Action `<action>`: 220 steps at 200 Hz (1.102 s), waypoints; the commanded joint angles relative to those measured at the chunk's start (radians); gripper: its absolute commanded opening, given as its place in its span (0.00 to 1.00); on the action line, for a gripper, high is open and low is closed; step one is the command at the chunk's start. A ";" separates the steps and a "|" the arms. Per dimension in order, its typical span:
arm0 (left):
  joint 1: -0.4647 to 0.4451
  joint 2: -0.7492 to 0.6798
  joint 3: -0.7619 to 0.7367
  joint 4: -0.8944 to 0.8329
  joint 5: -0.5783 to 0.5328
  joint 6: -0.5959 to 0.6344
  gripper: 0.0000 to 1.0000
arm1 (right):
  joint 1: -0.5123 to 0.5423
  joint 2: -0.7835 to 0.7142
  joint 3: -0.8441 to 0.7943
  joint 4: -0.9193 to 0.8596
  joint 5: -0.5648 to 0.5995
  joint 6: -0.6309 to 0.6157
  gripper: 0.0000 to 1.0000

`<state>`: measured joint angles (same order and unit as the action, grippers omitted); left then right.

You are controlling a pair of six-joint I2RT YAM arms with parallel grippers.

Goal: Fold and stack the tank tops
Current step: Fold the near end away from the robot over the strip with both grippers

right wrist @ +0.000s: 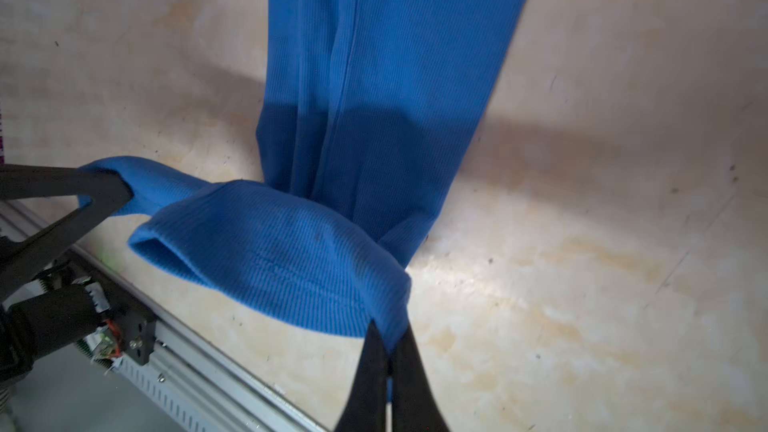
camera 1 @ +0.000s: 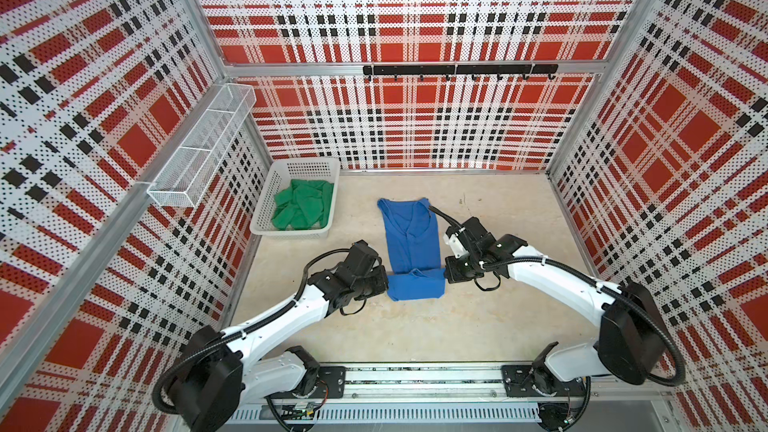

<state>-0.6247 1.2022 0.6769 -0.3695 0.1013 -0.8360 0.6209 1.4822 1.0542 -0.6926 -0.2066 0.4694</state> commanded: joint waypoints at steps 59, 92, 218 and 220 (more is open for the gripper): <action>0.134 0.288 0.227 0.043 0.080 0.266 0.00 | -0.107 0.283 0.272 -0.019 -0.031 -0.220 0.00; 0.168 0.394 0.319 0.055 0.093 0.324 0.00 | -0.135 0.393 0.379 -0.037 -0.050 -0.256 0.00; 0.237 0.448 0.442 0.028 0.097 0.395 0.68 | -0.259 0.342 0.399 -0.038 -0.061 -0.262 0.56; 0.236 0.437 0.425 0.028 0.096 0.389 0.68 | -0.258 0.329 0.380 -0.034 -0.063 -0.256 0.55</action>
<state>-0.3889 1.7596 1.2190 -0.3138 0.2020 -0.4450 0.3641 1.9602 1.5608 -0.7162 -0.2630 0.2001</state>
